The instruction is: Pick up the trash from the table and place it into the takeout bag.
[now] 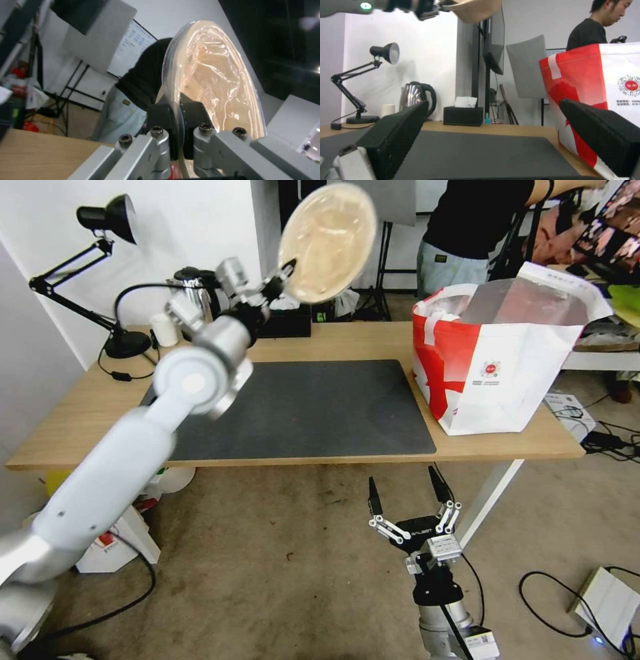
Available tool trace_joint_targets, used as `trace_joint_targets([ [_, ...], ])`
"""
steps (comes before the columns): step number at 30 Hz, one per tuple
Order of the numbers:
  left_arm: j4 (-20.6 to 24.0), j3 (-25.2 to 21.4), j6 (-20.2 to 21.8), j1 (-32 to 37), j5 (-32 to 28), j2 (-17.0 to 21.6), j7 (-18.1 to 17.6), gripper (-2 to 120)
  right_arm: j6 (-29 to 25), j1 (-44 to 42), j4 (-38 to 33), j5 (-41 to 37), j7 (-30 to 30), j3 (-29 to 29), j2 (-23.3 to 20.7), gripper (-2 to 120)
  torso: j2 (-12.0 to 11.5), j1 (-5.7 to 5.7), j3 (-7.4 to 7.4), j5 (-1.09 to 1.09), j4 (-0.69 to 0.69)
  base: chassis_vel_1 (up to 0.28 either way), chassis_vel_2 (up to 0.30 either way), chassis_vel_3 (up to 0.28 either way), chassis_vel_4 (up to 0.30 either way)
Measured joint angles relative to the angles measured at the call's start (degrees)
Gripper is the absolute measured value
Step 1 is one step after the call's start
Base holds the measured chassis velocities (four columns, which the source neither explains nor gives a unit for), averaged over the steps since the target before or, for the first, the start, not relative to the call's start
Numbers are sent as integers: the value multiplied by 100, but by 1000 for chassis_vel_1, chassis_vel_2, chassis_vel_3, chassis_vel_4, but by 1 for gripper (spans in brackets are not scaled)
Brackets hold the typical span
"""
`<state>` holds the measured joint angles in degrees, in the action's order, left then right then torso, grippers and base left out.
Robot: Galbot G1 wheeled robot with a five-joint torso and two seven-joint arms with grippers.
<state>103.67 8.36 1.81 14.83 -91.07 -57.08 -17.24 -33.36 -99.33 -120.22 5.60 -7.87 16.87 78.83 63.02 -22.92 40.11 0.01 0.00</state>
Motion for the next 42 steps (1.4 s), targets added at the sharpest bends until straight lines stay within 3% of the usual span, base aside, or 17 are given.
trace_joint_targets([
  [10, -776, 839, -1, -890, -30, -607, 19, 1, 0, 0, 0, 0, 0, 0, 0, 100, 0, 1, 0, 0, 0, 0, 0, 0, 0],
  [18, -1645, 1507, -7, -1682, -31, -1185, 147, 1, 0, 0, 0, 0, 0, 0, 0, 100, 0, 0, 0, 0, -1, 0, 0, 0, 0],
  [24, -2032, 1765, -10, -1970, -31, -1430, 267, 1, 0, 0, 0, 0, 0, 0, 0, 100, 2, 0, 0, -1, 1, 0, 0, 0, 0],
  [34, -3142, 2336, -21, -2402, 30, -2070, 636, 1, 0, 0, 0, 0, 0, 0, 0, 100, 2, 0, 1, -1, 0, 0, 0, 0, 0],
  [42, -3419, 2538, -37, -2536, 37, -2285, 761, 1, 0, 0, 0, 0, 0, 0, 0, 100, 1, 0, 0, -1, 0, 0, 0, 0, 0],
])
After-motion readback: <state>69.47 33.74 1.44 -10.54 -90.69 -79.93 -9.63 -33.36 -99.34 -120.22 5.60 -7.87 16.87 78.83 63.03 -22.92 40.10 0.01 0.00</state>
